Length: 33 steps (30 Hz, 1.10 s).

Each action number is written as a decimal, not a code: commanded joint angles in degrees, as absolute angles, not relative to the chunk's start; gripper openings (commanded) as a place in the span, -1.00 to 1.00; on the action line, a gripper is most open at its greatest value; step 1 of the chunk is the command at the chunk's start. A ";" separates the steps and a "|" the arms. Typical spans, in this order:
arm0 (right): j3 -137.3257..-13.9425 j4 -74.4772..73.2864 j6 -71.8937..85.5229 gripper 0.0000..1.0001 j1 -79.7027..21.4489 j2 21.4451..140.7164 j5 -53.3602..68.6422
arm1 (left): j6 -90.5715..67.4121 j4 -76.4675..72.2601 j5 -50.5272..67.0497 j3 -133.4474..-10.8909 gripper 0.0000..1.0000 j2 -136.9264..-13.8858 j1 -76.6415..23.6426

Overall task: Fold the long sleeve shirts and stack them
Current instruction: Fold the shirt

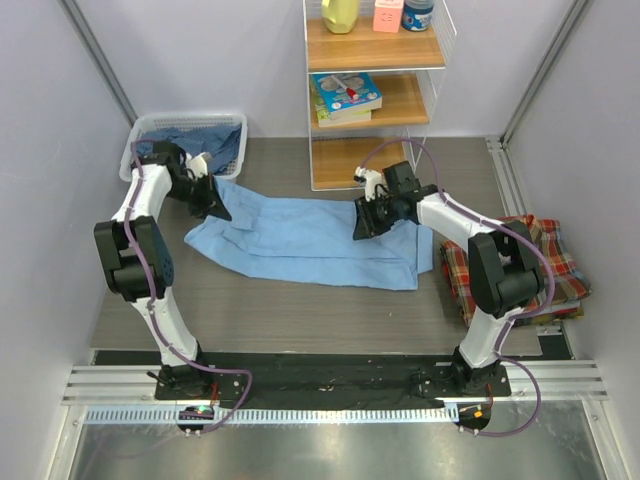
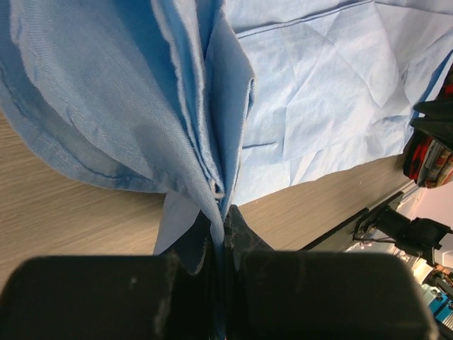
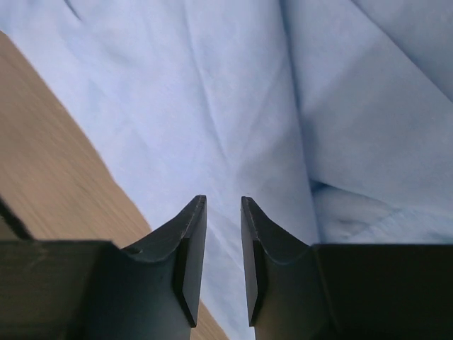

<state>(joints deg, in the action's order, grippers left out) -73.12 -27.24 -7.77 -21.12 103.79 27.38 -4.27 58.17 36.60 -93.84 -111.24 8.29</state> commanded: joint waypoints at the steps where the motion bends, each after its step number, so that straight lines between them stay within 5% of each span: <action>1: -72.85 -8.90 11.46 -0.39 -23.20 101.14 35.42 | -6.50 59.94 35.07 -96.24 -1.00 -108.72 8.00; 18: -86.74 16.07 43.82 -0.44 -36.91 123.38 22.95 | -8.35 61.35 31.03 -93.69 -1.00 -104.15 7.65; 33: -98.35 13.45 43.59 -0.64 -43.06 136.14 16.17 | -7.38 61.35 30.94 -91.58 -1.00 -102.83 7.65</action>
<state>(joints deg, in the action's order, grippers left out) -95.68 11.62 43.53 -41.47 133.99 18.48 -7.29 60.69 30.79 -91.94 -106.19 7.88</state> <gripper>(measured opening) 0.184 0.026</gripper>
